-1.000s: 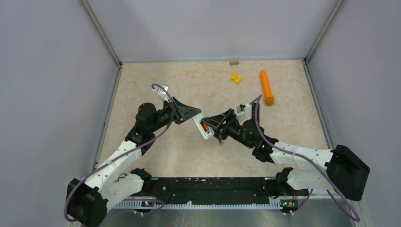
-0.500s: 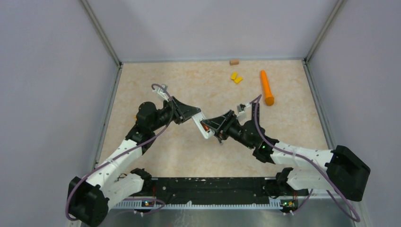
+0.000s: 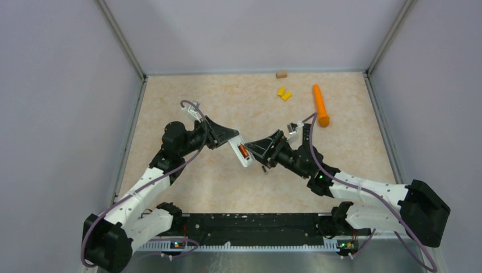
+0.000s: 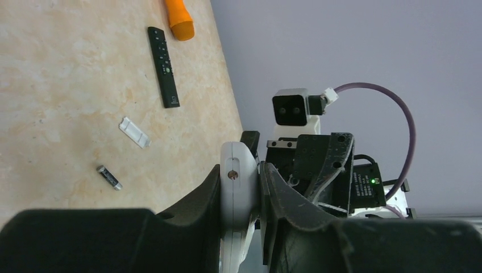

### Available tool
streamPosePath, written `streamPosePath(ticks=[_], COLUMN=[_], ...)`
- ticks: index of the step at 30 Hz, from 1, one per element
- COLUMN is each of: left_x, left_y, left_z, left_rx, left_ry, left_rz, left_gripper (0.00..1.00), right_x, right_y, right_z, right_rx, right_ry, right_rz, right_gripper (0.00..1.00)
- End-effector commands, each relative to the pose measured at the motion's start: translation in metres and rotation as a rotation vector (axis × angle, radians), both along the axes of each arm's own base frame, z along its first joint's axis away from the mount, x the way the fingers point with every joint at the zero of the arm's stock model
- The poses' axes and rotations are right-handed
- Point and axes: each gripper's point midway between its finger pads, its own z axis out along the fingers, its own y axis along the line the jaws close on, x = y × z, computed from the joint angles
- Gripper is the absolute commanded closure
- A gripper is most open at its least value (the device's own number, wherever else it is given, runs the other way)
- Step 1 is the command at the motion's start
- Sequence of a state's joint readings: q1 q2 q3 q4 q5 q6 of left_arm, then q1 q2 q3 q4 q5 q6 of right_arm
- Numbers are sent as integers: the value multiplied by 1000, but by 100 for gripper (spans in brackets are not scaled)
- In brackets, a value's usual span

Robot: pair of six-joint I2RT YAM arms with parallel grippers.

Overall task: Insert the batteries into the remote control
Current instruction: Load the battery into the remote control, then pick up the battery from the center of the board.

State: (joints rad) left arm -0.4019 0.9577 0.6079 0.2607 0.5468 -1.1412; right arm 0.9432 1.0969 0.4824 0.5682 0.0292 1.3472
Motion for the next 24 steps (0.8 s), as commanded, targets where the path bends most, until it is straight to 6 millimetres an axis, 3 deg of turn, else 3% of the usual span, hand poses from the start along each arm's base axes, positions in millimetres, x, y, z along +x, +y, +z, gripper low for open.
streamPosePath(ticks=[1, 5, 8, 12, 14, 20, 24], left_x=[-3, 1, 9, 10, 9, 5, 5], left_y=[6, 17, 36, 59, 67, 79, 84], left_z=[15, 4, -14, -26, -25, -17, -17], left_rx=[15, 96, 227, 321, 338, 382, 404], left_ry=[-99, -115, -121, -158, -192, -288, -305], left_rz=[-10, 29, 121, 231, 268, 317, 334], left_gripper=[100, 100, 100, 100, 100, 100, 100], right_x=[4, 15, 29, 39, 34, 31, 30], right_y=[-8, -17, -30, -53, -58, -72, -72], right_z=[30, 18, -3, -51, -75, -138, -162], right_rx=[26, -152, -428, -779, -864, -1043, -1142], right_ry=[-114, -209, -316, -366, -355, -250, -243], right_rz=[-5, -1, 1, 47, 104, 184, 246], right_gripper=[20, 24, 32, 48, 52, 50, 50])
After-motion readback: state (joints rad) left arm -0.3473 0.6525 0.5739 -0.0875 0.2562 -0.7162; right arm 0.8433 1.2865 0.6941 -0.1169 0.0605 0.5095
